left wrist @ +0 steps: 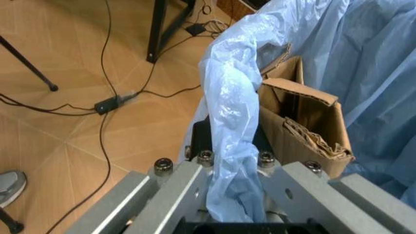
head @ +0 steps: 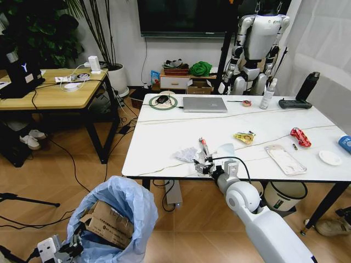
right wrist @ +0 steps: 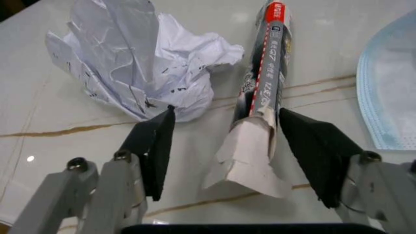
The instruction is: Pick up the trash bin and place the trash from the table into it.
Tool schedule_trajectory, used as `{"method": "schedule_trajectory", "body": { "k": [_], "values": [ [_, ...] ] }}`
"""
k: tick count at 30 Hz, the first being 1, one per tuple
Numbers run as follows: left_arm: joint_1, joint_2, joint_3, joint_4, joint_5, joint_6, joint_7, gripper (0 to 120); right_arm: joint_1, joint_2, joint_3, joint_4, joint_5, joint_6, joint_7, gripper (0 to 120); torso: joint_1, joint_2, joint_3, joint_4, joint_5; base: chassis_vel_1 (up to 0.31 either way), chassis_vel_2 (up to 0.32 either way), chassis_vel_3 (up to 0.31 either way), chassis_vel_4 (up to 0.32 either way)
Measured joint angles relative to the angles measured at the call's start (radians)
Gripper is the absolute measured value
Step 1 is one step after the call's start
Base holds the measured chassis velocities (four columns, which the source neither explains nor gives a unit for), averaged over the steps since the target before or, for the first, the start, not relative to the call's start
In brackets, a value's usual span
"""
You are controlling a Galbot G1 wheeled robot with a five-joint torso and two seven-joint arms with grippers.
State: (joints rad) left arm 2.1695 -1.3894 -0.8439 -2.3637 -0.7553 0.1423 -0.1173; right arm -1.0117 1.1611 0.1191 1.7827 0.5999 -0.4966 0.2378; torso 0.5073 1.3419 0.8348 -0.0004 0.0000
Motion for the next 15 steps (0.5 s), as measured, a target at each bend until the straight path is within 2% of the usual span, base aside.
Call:
{"method": "schedule_trajectory", "body": {
  "k": [8, 9, 10, 11, 15],
  "values": [
    [-0.011, 0.006, 0.007, 0.004, 0.000, 0.001, -0.004, 0, -0.001, 0.008, 0.000, -0.020, -0.034, 0.004, 0.001, 29, 0.000, 0.000, 0.000, 0.0001, 0.0001, 0.000, 0.000, 0.000, 0.000],
    [-0.012, 0.008, 0.008, 0.005, 0.001, 0.001, -0.006, 0, -0.002, 0.008, 0.002, -0.020, -0.037, 0.004, 0.002, 29, 0.000, 0.000, 0.000, 0.0002, 0.0000, 0.000, 0.000, 0.000, 0.000],
    [-0.013, 0.016, 0.009, 0.007, -0.002, 0.003, -0.011, 0, -0.008, 0.006, 0.004, -0.020, -0.041, 0.004, 0.002, 20, 0.000, 0.000, 0.000, 0.0002, 0.0000, 0.000, 0.000, 0.000, 0.000],
    [-0.013, 0.016, 0.009, 0.007, -0.002, 0.003, -0.011, 0, -0.008, 0.006, 0.004, -0.020, -0.041, 0.004, 0.002, 20, 0.000, 0.000, 0.000, 0.0002, 0.0000, 0.000, 0.000, 0.000, 0.000],
    [-0.018, 0.054, 0.005, 0.011, -0.020, 0.008, -0.028, 0, -0.020, -0.002, 0.011, -0.016, -0.045, 0.012, 0.003, 4, 0.000, 0.000, 0.000, 0.0000, -0.0001, 0.000, 0.000, 0.000, 0.000]
  ]
}}
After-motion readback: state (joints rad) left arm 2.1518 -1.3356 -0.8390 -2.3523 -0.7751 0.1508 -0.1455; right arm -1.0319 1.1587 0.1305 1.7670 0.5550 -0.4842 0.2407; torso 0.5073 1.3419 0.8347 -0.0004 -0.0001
